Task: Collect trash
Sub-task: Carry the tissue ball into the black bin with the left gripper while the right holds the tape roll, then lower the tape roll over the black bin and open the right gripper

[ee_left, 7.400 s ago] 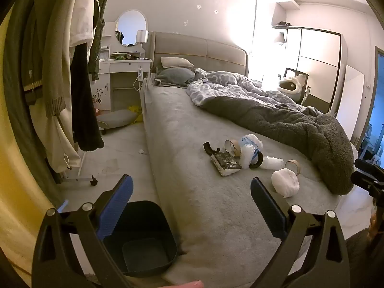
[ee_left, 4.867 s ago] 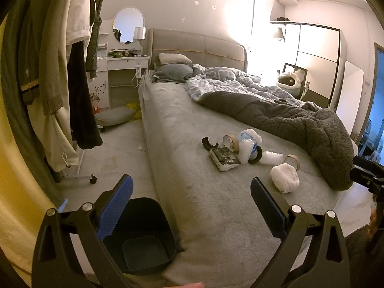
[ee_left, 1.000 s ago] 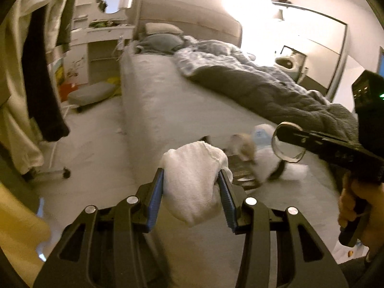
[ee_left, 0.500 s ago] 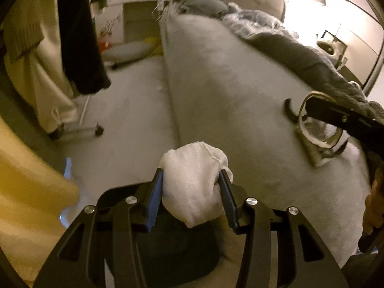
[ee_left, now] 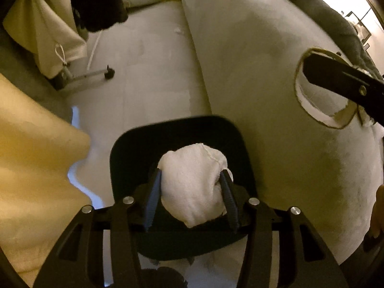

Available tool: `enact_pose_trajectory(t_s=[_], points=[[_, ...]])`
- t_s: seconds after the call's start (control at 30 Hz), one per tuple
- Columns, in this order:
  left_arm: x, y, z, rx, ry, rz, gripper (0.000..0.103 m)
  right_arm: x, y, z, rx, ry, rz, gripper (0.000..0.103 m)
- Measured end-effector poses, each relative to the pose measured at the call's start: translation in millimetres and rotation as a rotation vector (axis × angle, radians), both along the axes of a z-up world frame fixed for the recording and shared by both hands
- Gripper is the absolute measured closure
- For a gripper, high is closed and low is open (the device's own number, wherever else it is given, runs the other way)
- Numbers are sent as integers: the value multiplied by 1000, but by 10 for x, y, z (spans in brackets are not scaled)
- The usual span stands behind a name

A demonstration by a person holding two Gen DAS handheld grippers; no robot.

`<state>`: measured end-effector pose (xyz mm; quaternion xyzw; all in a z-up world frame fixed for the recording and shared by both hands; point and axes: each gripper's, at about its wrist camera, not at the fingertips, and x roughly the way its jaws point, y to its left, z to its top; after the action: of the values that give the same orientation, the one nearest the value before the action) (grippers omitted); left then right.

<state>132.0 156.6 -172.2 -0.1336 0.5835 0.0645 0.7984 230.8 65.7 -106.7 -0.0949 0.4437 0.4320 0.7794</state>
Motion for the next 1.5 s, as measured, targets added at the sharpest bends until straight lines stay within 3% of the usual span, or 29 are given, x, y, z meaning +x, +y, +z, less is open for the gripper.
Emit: enact_pose_trajectory(t_s=[0.07, 0.13, 0.2, 0.3, 0.47, 0.8, 1.1, 1.27, 1.37, 1.5], points=[[-41, 51, -43, -8, 20, 2, 49, 2, 65, -51, -12, 11, 3, 84], [-67, 83, -61, -18, 38, 2, 41, 30, 108, -100, -26, 25, 4, 84], [-105, 126, -68, -25, 42, -2, 27, 51, 149, -183, -44, 40, 5, 84], [-136, 198, -37, -15, 38, 8, 18, 55, 236, -301, -72, 64, 9, 84], [-195, 327, 58, -8, 11, 34, 17, 42, 380, -503, -120, 89, 25, 84], [-366, 633, 564, 19, -219, 119, 20, -33, 625, -839, -177, 144, 69, 84], [-477, 760, 868, 21, -371, 156, 31, -223, 866, -1189, -261, 210, 146, 84], [-526, 815, 992, 19, -441, 176, 31, -276, 891, -1310, -305, 228, 164, 84], [-555, 796, 1063, 66, -474, 184, 33, -295, 893, -1392, -333, 249, 177, 84], [-538, 714, 1118, 201, -502, 179, 34, -360, 871, -1515, -380, 285, 201, 79]])
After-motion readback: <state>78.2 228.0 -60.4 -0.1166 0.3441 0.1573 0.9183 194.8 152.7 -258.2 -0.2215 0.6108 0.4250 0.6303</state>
